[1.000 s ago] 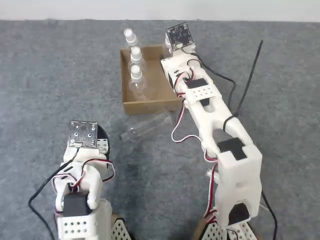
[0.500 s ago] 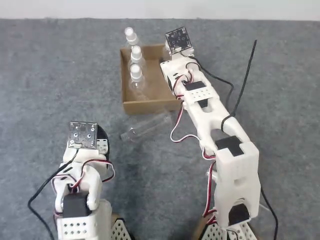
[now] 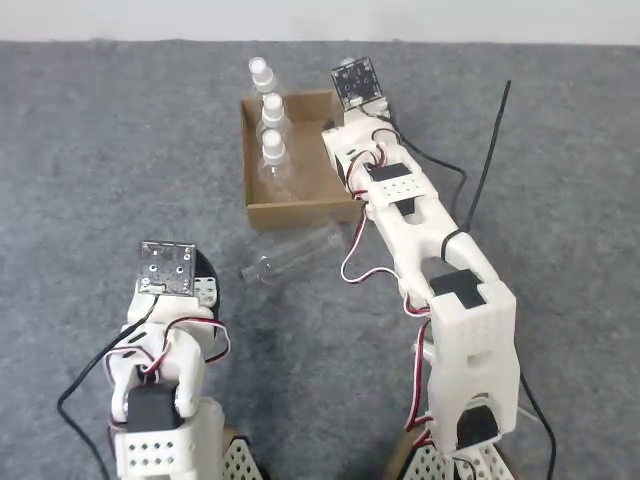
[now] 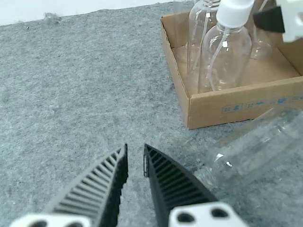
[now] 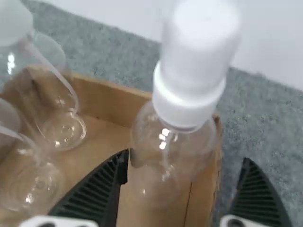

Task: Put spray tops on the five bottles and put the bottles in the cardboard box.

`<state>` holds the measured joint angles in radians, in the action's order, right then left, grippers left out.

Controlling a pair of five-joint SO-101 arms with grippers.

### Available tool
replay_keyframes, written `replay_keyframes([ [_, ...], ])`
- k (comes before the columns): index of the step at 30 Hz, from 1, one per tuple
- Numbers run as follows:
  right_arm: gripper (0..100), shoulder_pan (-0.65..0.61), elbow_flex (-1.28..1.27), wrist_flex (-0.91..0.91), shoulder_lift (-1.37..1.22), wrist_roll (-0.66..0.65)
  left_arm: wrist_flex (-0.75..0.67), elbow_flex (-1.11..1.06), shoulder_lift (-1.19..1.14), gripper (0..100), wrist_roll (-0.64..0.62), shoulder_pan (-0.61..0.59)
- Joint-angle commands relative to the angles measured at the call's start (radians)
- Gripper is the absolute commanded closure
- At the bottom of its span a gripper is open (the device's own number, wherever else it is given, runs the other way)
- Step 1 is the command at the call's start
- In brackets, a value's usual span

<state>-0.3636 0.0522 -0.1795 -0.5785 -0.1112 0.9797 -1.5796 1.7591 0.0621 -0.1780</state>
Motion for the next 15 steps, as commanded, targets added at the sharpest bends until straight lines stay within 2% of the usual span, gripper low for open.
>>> replay_keyframes([
  [1,69.4,0.005,0.026,-0.051,0.142,0.011,-0.032,0.008,0.018,95,0.006,-0.006],
  [15,69.4,0.004,0.023,-0.363,0.338,0.011,-0.034,0.008,0.018,95,0.006,-0.006],
])
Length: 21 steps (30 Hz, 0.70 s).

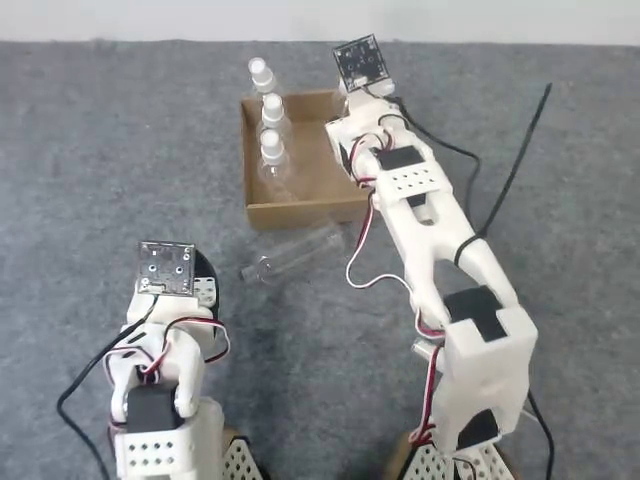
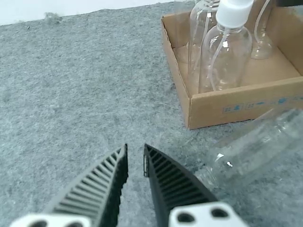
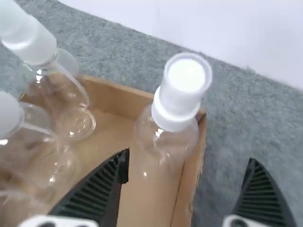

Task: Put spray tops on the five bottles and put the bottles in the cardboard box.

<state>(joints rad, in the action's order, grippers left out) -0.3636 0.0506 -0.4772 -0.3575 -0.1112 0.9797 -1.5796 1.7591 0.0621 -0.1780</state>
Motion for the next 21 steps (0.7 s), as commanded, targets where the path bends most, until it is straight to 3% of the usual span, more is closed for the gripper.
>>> replay_keyframes([
  [1,69.4,0.004,0.025,-0.094,0.134,0.008,-0.034,0.008,0.018,95,0.006,-0.006],
  [21,69.5,0.012,0.025,-0.835,0.463,0.003,-0.034,0.008,0.018,95,0.006,-0.006],
])
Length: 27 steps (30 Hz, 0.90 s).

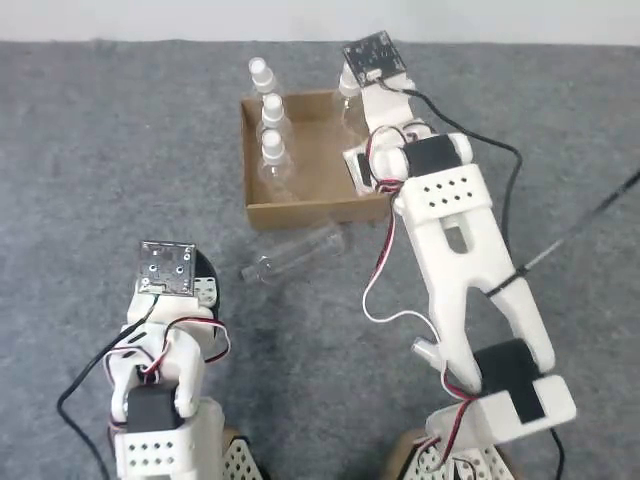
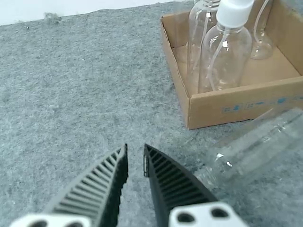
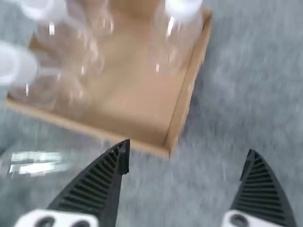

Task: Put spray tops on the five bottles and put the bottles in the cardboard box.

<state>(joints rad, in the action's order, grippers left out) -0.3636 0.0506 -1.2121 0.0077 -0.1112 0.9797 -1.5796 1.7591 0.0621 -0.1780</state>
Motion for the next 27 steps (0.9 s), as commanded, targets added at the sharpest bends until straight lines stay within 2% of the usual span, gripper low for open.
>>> replay_keyframes([
  [1,69.5,0.013,0.025,-0.137,0.11,0.003,-0.034,0.008,0.018,95,0.006,-0.006],
  [6,69.6,0.01,0.025,-0.317,0.166,-0.002,-0.034,0.008,0.018,95,0.006,-0.006],
  [11,69.6,0.007,0.025,-0.512,0.202,-0.167,-0.035,0.008,0.018,95,0.006,-0.043],
  [13,69.6,0.007,0.023,-0.578,0.205,-0.19,-0.037,0.008,0.018,95,0.006,-0.051],
  [19,69.6,0.001,-0.166,-0.579,0.26,-0.199,-0.037,0.008,0.018,95,0.006,-0.051],
  [27,69.6,-0.067,-0.491,-0.562,0.472,-0.201,-0.037,0.008,0.018,95,0.006,-0.051],
])
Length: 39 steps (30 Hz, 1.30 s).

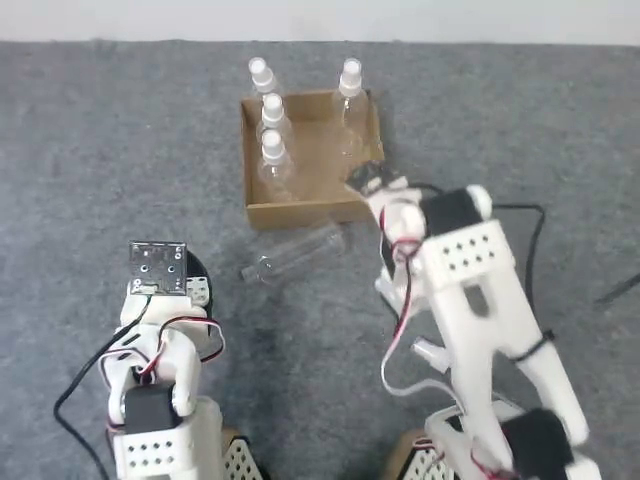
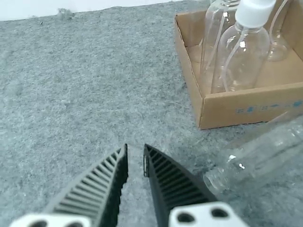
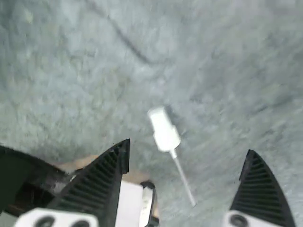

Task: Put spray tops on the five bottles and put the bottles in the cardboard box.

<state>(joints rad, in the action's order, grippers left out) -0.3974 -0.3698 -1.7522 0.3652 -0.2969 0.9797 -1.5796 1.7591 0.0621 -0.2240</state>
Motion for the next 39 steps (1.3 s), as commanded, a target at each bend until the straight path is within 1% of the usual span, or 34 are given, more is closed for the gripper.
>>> replay_keyframes([
  [1,69.6,-0.044,-0.12,-0.012,0.14,-0.015,-0.037,0.008,0.018,95,0.006,-0.005],
  [4,69.6,-0.074,-0.27,0.05,0.206,-0.017,-0.037,0.008,0.018,95,0.006,-0.005],
  [7,69.6,-0.074,-0.402,0.147,0.246,-0.02,-0.037,0.008,0.018,95,0.006,-0.005],
  [9,71.1,-0.071,-0.457,0.203,0.255,-0.068,-0.037,0.008,0.018,95,0.006,-0.005],
  [13,78.6,-0.071,-0.542,0.288,0.245,-0.221,-0.037,0.008,0.018,95,0.006,-0.005],
  [15,81.2,-0.065,-0.588,0.344,0.237,-0.262,-0.037,0.008,0.018,95,0.006,-0.005],
  [18,81.8,-0.031,-0.649,0.437,0.22,-0.278,-0.037,0.008,0.018,95,0.006,-0.005],
  [23,82.1,0.065,-0.715,0.595,0.157,-0.292,-0.037,0.008,0.018,95,0.006,-0.005],
  [27,82.3,0.127,-0.732,0.688,0.074,-0.4,-0.037,0.008,0.018,95,0.006,-0.005],
  [29,84.5,0.145,-0.732,0.714,0.041,-0.428,-0.037,0.008,0.018,95,0.006,-0.005],
  [33,98.9,0.142,-0.729,0.722,0.021,-0.439,-0.037,0.008,0.018,95,0.006,-0.005],
  [34,99.7,0.142,-0.727,0.722,0.021,-0.439,-0.037,0.008,0.018,95,0.006,-0.005],
  [36,98.0,0.15,-0.709,0.704,0.021,-0.436,-0.037,0.008,0.018,95,0.006,-0.005],
  [39,99.4,0.151,-0.634,0.616,0.021,-0.433,-0.037,0.008,0.018,95,0.006,-0.005],
])
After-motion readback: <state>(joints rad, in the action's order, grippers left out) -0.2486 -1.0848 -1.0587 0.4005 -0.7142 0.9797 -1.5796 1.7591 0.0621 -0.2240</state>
